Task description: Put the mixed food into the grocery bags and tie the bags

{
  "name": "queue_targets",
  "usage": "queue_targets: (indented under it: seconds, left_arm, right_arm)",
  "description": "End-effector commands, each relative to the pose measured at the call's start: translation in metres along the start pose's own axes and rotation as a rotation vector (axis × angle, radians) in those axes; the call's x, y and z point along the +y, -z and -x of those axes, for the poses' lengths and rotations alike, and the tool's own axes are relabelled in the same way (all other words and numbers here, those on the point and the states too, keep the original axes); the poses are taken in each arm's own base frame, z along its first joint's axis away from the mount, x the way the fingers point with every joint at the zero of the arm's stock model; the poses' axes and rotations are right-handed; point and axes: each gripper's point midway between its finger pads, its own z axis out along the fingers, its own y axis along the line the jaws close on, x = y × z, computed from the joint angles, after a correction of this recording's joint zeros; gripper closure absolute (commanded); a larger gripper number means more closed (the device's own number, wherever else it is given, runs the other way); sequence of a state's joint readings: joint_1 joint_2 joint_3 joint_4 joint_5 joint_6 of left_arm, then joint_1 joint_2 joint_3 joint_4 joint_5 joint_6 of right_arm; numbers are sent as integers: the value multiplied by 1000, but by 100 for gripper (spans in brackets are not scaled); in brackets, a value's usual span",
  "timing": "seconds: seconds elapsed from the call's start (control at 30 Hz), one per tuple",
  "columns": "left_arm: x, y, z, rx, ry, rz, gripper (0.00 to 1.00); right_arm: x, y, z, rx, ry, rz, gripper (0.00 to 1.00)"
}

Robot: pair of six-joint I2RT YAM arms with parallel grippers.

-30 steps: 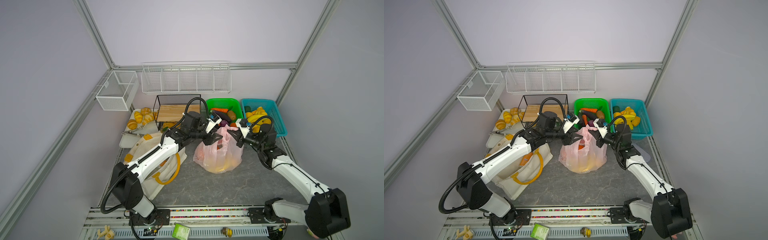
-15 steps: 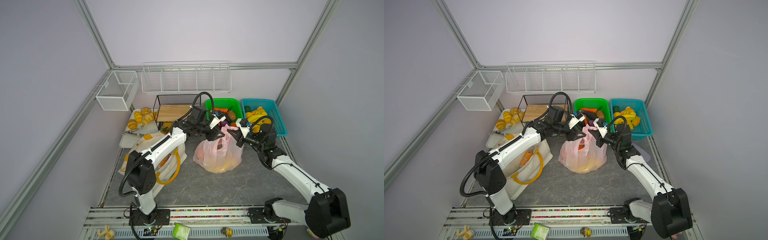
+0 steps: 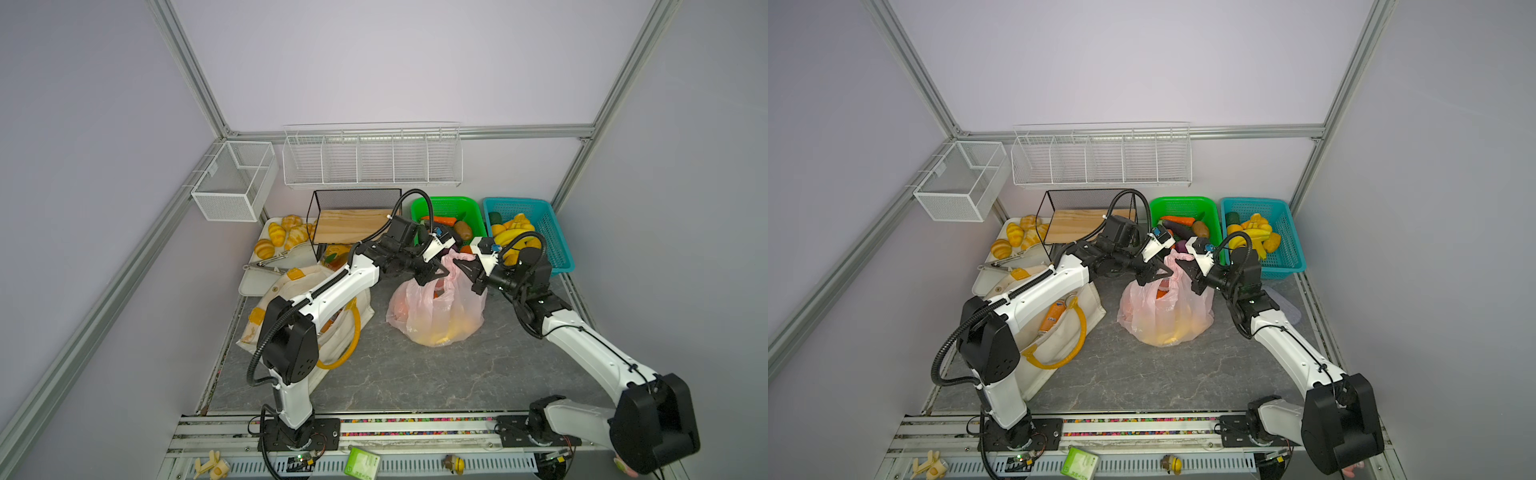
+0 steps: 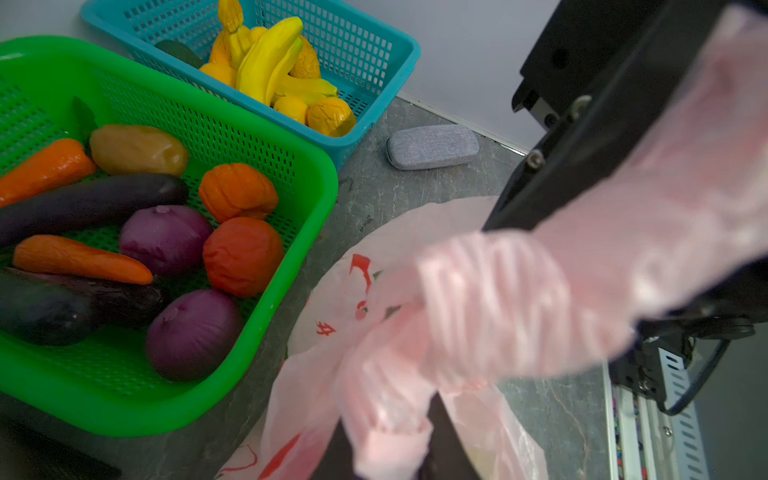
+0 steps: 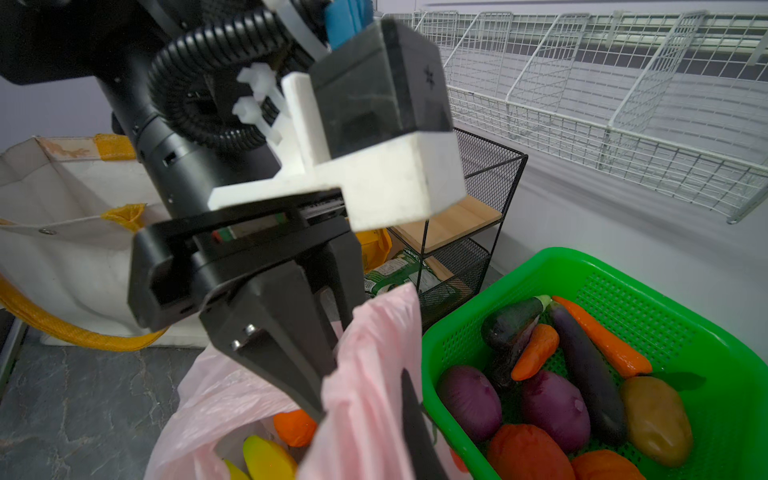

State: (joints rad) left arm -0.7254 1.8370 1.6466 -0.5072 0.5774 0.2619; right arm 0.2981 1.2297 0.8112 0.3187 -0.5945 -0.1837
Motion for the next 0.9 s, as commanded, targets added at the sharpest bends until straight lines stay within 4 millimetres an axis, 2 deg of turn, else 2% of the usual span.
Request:
queue_targets:
  seconds: [0.0,0.1,0.43,0.67,0.77,0.87]
  left_arm:
    - [2,6,10,-8,-34,39,94]
    - [1,14,13,-14,-80,63,100]
    - [8,31,21,-29,-192,154,100]
    - [20,39,15,-41,-335,275,100]
    - [20,39,13,-55,-383,303,100]
    - [18,37,11,-61,-420,304,100]
  right_arm:
    - [1,0,4,-19,35,-4,93]
    - [-1,4,1,9,55,-23,93]
    - [2,9,-9,88,89,-12,91]
    - [2,9,-7,84,66,2,87]
    - [4,6,-6,69,41,22,82]
    - [2,4,-9,80,36,23,70]
